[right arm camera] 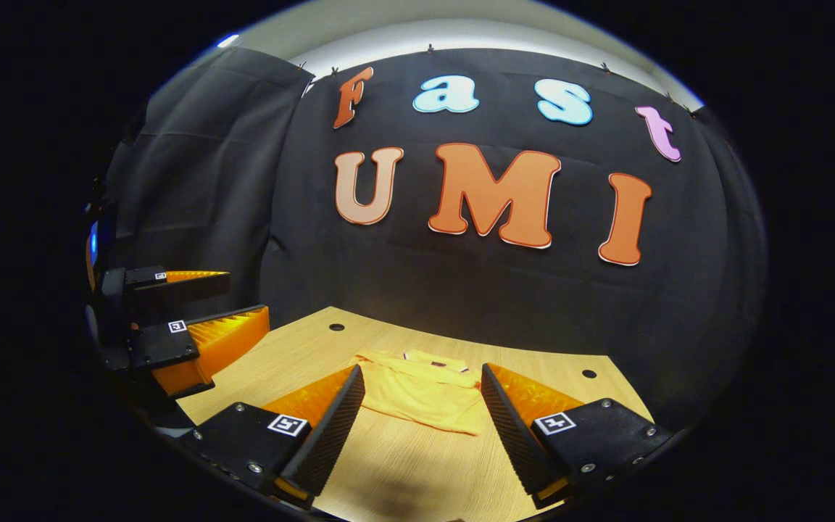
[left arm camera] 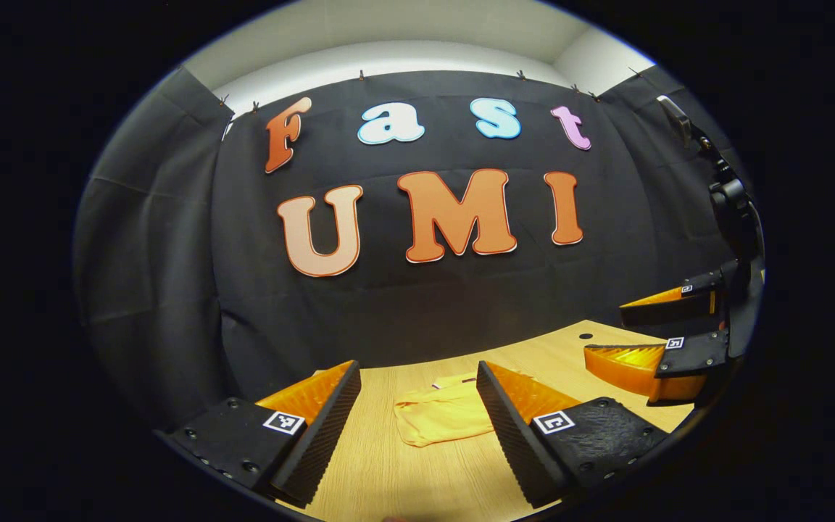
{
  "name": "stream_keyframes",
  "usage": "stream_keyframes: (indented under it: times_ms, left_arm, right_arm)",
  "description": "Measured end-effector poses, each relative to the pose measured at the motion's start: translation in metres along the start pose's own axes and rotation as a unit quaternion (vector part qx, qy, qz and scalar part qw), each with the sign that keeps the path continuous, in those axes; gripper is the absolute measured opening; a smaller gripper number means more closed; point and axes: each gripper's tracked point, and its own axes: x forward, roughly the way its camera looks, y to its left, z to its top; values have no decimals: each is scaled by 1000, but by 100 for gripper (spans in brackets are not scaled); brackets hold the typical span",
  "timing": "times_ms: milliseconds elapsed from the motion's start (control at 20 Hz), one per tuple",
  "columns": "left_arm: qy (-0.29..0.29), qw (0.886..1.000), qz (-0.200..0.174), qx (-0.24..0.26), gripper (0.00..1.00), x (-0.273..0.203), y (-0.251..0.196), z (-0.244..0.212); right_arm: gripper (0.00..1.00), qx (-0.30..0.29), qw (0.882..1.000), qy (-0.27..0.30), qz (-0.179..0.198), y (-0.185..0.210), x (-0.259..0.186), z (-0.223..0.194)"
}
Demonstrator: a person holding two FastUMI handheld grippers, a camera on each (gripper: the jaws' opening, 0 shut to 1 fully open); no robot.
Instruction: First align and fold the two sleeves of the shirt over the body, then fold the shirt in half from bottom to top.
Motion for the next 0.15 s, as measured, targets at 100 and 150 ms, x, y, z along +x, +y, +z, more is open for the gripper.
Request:
stream_keyframes:
  times_ms: [100,150]
  left_arm:
    - [-4,1000,-4,5,99,2,2,3]
    - [-3,1000,-6,7,99,3,3,0]
  right_arm:
    - [98,1,1000,3,-5,1,2,-1]
    - [98,5,1000,4,-7,2,4,-2]
